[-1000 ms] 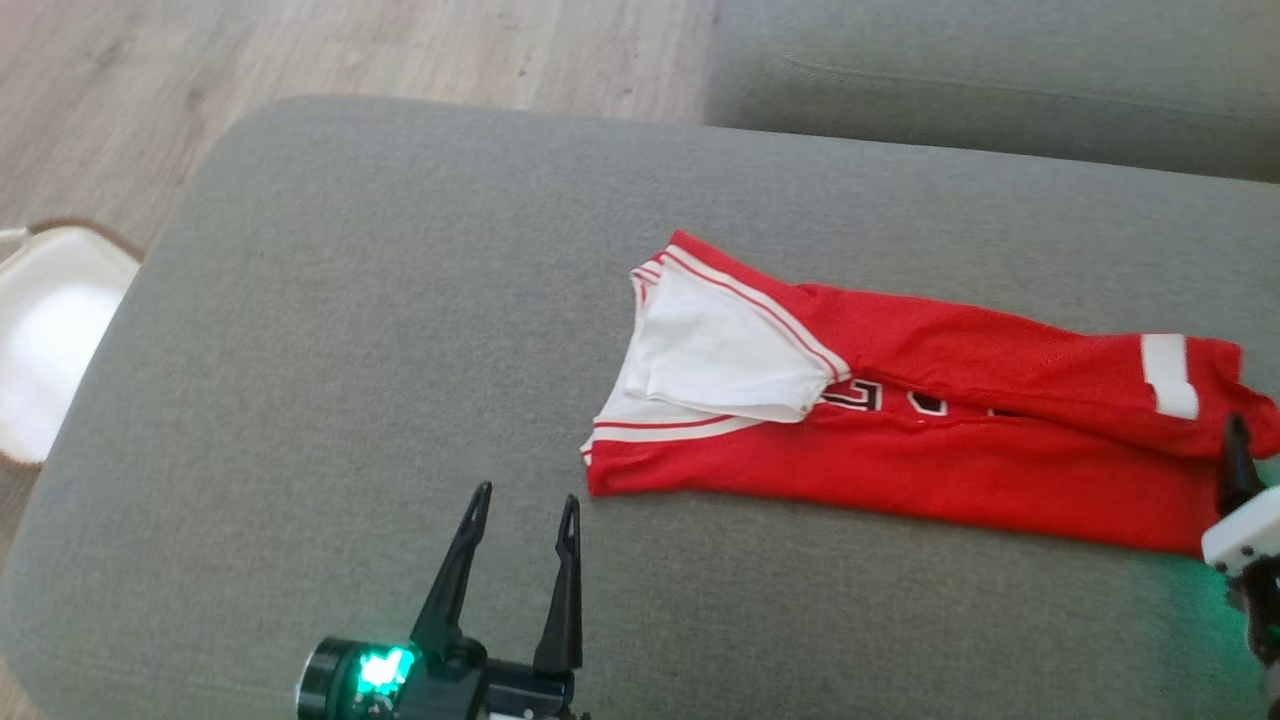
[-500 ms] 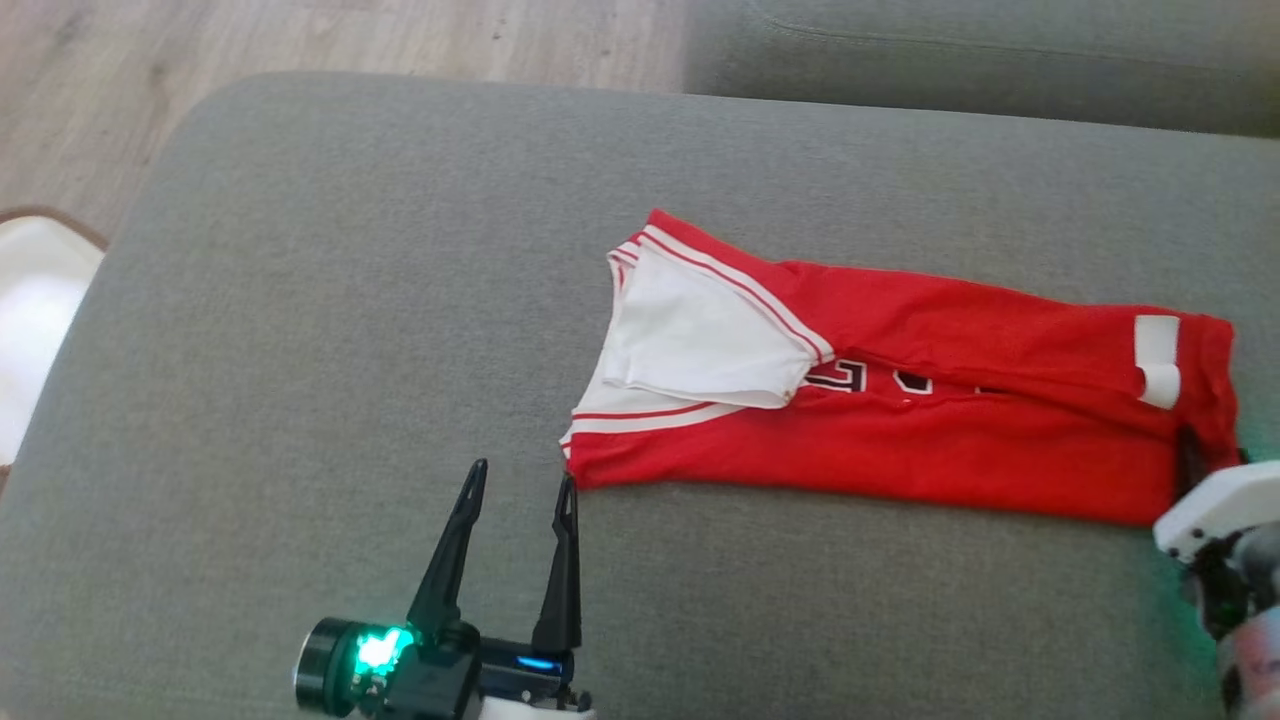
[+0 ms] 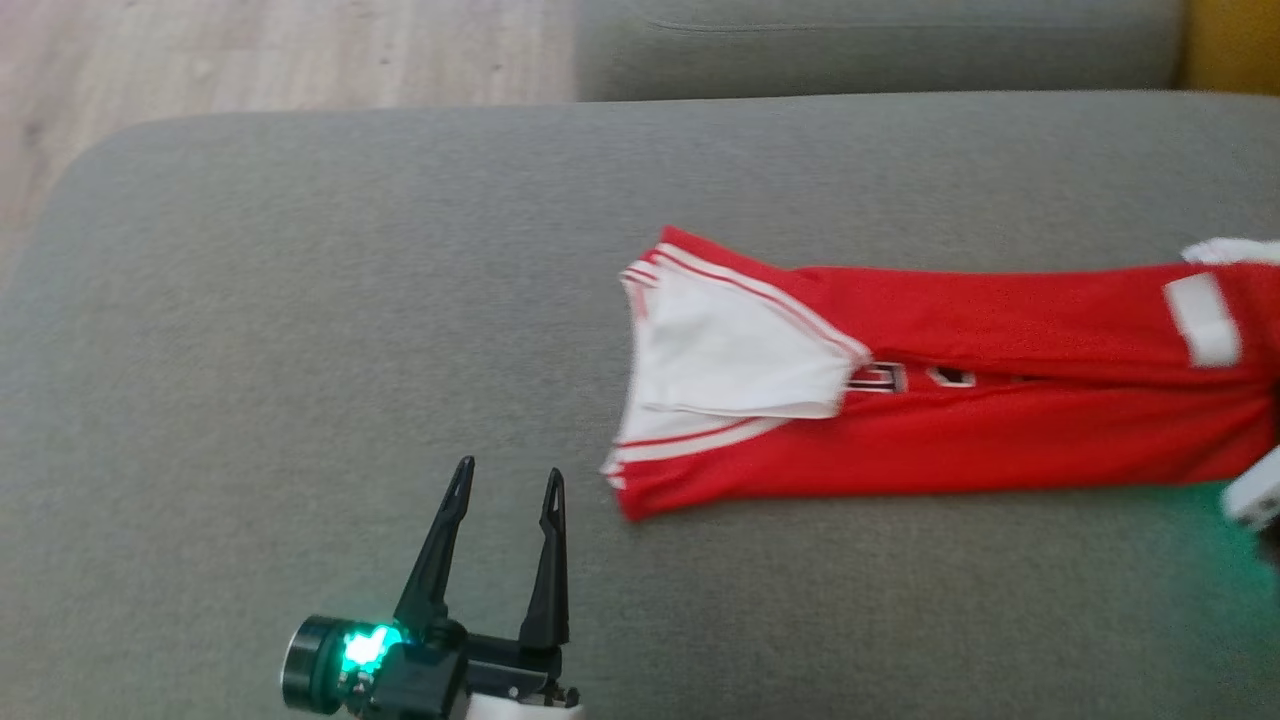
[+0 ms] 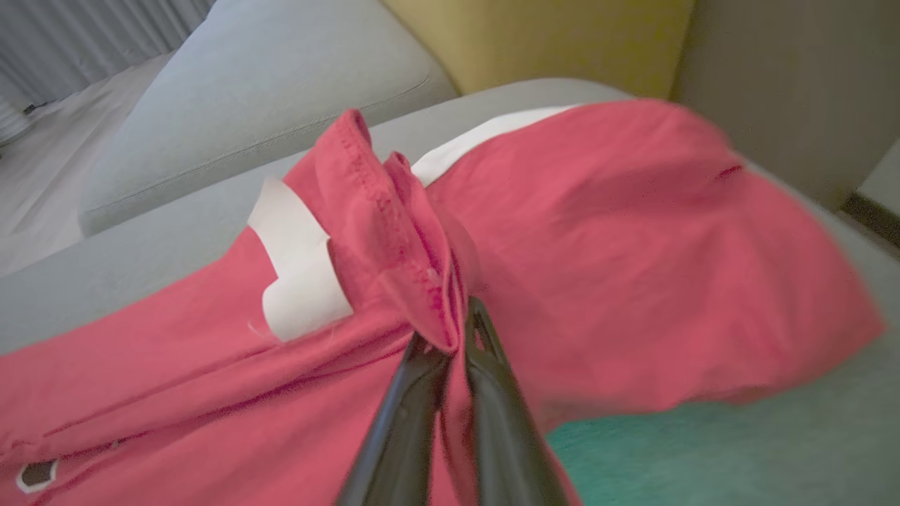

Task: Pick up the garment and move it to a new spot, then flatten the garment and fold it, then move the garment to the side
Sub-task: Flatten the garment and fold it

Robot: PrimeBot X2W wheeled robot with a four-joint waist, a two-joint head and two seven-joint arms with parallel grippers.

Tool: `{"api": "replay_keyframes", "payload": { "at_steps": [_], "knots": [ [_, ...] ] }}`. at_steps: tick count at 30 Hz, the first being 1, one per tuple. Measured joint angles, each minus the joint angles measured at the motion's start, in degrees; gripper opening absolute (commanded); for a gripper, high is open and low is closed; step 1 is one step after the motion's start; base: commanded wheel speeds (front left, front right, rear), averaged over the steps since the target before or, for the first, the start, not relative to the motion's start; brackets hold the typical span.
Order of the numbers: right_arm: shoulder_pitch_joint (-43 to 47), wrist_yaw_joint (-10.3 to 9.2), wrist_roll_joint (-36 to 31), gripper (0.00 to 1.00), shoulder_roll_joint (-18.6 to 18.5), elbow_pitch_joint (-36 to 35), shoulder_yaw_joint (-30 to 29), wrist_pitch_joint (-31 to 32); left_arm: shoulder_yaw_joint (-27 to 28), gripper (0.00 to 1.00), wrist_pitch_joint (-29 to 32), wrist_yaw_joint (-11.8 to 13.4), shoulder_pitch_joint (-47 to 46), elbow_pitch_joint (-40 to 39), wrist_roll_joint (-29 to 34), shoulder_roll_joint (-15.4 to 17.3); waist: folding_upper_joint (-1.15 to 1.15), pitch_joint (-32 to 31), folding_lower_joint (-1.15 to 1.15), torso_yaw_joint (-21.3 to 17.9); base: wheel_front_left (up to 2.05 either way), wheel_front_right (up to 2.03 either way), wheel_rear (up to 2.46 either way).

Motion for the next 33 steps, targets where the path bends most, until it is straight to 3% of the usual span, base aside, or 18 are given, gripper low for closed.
{"api": "replay_keyframes", "payload": {
  "at_steps": [3,5,12,17,24,28,33],
  "knots": [
    [-0.6,0.00,3.0,0.00,-2.2,-3.0,-0.1,2.3,0.1,1.00,0.0,-0.5,0.0,0.0,0.0,-0.2,0.00,0.2,0.00,-1.3,0.00,0.00,0.00],
    [-0.6,0.00,7.4,0.00,-1.6,-7.2,0.2,4.6,0.2,1.00,0.0,-0.5,0.0,0.1,0.3,-0.3,0.00,0.2,0.00,-1.8,0.00,0.00,0.00],
    [2.2,0.00,19.4,0.00,4.0,-28.5,3.7,11.0,1.3,1.00,0.0,-1.1,0.2,0.5,0.5,-0.5,0.00,-1.4,0.00,-2.0,0.00,0.00,0.00],
    [7.4,0.00,21.2,0.00,10.3,-35.9,5.3,15.0,1.1,1.00,0.0,-1.5,1.3,0.8,0.5,-0.6,0.00,-2.6,-0.01,-0.8,0.00,0.00,0.00],
    [7.5,0.00,15.5,0.00,19.3,-35.6,4.3,15.1,0.8,1.00,0.0,-2.0,1.3,1.0,0.5,-0.6,0.00,-3.5,-0.01,2.2,0.00,0.00,0.00],
    [6.5,-0.01,14.1,0.00,19.6,-32.3,4.3,13.1,0.3,1.00,0.0,-2.0,1.3,1.3,0.2,-0.7,0.00,-3.8,-0.01,3.8,0.00,0.00,0.00],
    [3.9,-0.01,19.8,0.00,19.5,-26.3,12.3,6.6,-0.6,1.00,0.0,-2.0,1.3,1.4,-0.8,-0.7,0.00,-4.1,-0.01,6.6,0.00,0.00,0.00]
  ]
}}
